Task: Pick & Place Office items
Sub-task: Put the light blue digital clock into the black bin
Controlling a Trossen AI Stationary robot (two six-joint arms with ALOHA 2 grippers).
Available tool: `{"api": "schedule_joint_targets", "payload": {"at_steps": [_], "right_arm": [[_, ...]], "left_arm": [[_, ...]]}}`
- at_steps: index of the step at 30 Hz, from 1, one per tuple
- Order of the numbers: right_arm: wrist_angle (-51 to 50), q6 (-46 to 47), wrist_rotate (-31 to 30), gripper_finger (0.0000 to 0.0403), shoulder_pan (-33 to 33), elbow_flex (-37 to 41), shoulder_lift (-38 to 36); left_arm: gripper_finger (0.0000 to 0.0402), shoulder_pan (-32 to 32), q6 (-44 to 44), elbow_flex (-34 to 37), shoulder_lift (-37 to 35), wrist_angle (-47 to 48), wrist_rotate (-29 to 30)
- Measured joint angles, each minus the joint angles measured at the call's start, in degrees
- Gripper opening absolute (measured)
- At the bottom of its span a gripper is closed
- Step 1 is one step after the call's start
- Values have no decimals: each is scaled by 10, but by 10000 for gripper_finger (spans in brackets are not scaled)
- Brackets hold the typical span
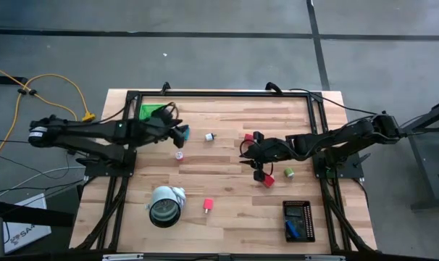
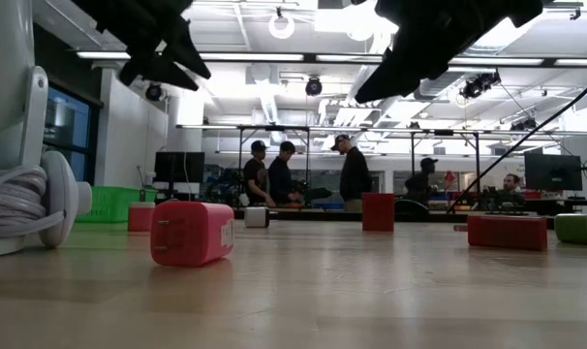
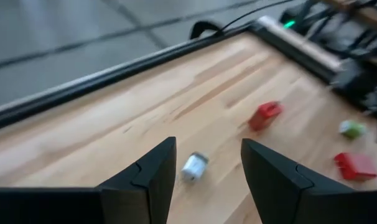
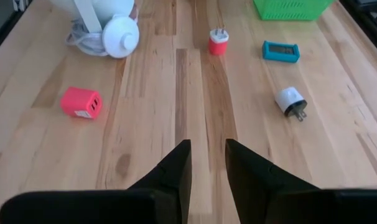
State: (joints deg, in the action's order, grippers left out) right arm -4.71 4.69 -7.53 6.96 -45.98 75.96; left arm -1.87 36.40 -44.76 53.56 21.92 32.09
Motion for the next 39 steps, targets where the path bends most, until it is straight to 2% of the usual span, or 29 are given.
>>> {"api": "schedule_joint_targets", "payload": {"at_steps": [6, 16, 22, 31, 35, 39], "right_arm": [[-15, 2, 0, 85, 0, 0, 0], [-24, 2, 2, 85, 1, 0, 0], [-27, 1, 2, 85, 1, 0, 0], [-29, 0, 2, 85, 1, 0, 0], [-36, 0, 3, 85, 1, 0, 0], [-47, 0, 3, 85, 1, 0, 0]], "left_arm": [[174, -42, 65, -78, 70, 141, -17], [174, -130, 102, -105, 162, 160, -165], [174, -175, 165, -105, 181, 231, -185], [174, -191, 232, -107, 211, 240, -217], [174, -191, 236, -124, 248, 243, -241], [174, -191, 231, -163, 293, 276, -240]]}}
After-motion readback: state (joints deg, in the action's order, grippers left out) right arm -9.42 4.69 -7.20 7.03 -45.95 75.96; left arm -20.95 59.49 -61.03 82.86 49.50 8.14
